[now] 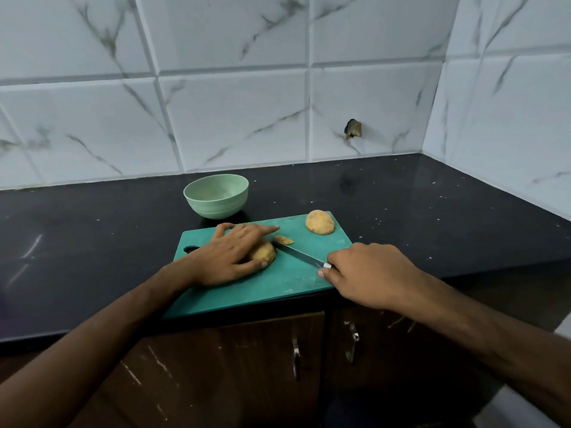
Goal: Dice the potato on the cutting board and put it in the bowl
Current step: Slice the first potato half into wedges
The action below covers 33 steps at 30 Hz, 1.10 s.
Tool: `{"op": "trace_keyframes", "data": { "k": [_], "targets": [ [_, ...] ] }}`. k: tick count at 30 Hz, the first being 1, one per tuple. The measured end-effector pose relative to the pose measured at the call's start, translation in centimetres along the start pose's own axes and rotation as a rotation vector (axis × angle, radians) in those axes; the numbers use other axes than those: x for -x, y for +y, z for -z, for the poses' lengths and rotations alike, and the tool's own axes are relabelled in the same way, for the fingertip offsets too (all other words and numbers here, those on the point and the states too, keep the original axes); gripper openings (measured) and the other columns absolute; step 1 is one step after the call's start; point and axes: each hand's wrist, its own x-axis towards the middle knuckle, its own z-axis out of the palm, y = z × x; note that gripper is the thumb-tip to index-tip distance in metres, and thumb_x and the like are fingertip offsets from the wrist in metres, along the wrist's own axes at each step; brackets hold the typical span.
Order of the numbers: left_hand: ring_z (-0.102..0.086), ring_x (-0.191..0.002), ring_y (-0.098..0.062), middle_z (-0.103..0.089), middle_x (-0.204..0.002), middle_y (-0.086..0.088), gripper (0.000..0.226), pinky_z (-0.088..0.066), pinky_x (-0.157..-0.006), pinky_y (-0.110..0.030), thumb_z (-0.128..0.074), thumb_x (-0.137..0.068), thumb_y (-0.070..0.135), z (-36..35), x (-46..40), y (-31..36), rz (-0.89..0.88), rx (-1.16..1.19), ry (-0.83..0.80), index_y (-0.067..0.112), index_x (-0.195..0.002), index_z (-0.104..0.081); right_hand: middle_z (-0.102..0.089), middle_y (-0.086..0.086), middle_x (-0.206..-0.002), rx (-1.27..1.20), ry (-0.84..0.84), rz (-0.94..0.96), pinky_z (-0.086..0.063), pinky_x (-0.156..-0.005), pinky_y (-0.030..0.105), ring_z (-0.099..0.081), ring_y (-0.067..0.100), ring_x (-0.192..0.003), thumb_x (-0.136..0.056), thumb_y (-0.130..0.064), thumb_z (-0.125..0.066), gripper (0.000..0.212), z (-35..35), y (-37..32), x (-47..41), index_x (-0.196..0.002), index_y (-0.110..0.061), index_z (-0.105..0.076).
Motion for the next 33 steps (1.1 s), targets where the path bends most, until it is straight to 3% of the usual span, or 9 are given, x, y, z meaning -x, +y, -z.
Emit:
{"op": "trace_keyframes", "data": {
  "k": [3,5,8,21,25,29,33],
  "targets": [
    [-0.037,-0.131,0.004,-0.039,-0.138,0.021,0.058,-0.025,-0.113,-0.042,-0.04,-0.093,0.068,-0.3,1.0,-0.2,0.061,0.15,0.087,0.039,-0.142,-0.034,-0.057,-0.003,-0.091,-0.125,-0.034,-0.04,-0.041,-0.071,0.036,-0.055,0.018,-0.083,-0.107,-0.053,-0.03,0.037,-0.4,0.1,-1.3,-0.092,-0.025,-0.049],
    [-0.046,-0.122,-0.003,-0.044,-0.128,0.02,0.05,-0.037,-0.106,-0.042,-0.046,-0.093,0.068,-0.5,1.3,-0.3,0.058,0.209,0.135,0.035,-0.131,-0.044,-0.062,0.0,-0.098,-0.118,-0.013,-0.056,-0.043,-0.074,0.037,-0.057,0.019,-0.085,-0.108,-0.051,-0.029,0.037,-0.4,0.0,-2.0,-0.094,-0.024,-0.051],
    [-0.053,-0.114,-0.008,-0.048,-0.121,0.015,0.048,-0.046,-0.099,-0.039,-0.051,-0.093,0.064,-0.5,1.3,-0.3,0.032,0.25,0.168,0.029,-0.126,-0.051,-0.06,-0.004,-0.088,-0.181,-0.012,-0.058,-0.045,-0.072,0.037,-0.059,0.014,-0.08,-0.108,-0.053,-0.029,0.04,0.0,-0.6,-2.8,-0.096,-0.024,-0.055],
    [-0.052,-0.117,-0.004,-0.046,-0.126,0.015,0.054,-0.046,-0.102,-0.03,-0.053,-0.091,0.066,-0.5,1.3,-0.3,0.048,0.261,0.172,0.03,-0.132,-0.051,-0.061,-0.002,-0.069,-0.111,-0.032,-0.01,-0.04,-0.051,0.028,-0.06,0.011,-0.054,-0.108,-0.05,-0.032,0.044,1.7,-3.4,-3.4,-0.097,-0.017,-0.059],
    [-0.051,-0.113,-0.002,-0.045,-0.122,0.016,0.057,-0.044,-0.099,-0.023,-0.051,-0.091,0.067,-0.4,1.3,-0.1,0.046,0.25,0.186,0.027,-0.132,-0.054,-0.067,0.002,-0.079,-0.12,-0.089,0.009,-0.05,-0.052,0.028,-0.059,0.011,-0.047,-0.108,-0.049,-0.031,0.046,2.0,-3.5,-3.6,-0.098,-0.015,-0.061],
    [-0.052,-0.109,-0.002,-0.045,-0.117,0.018,0.058,-0.045,-0.094,-0.021,-0.052,-0.089,0.068,-0.6,1.3,-0.3,0.048,0.263,0.193,0.026,-0.129,-0.056,-0.064,0.004,-0.079,-0.129,-0.144,0.029,-0.047,-0.045,0.024,-0.055,0.01,-0.043,-0.109,-0.046,-0.034,0.045,2.3,-3.5,-4.2,-0.102,-0.011,-0.062],
    [-0.053,-0.106,-0.003,-0.048,-0.112,0.017,0.055,-0.046,-0.09,-0.021,-0.056,-0.088,0.066,-0.6,1.1,-0.4,0.037,0.28,0.214,0.025,-0.125,-0.058,-0.06,0.006,-0.069,-0.209,-0.153,0.084,-0.058,-0.056,0.034,-0.061,0.016,-0.045,-0.11,-0.034,-0.038,0.04,1.7,-3.8,-6.0,-0.092,-0.007,-0.059]
  ]
}}
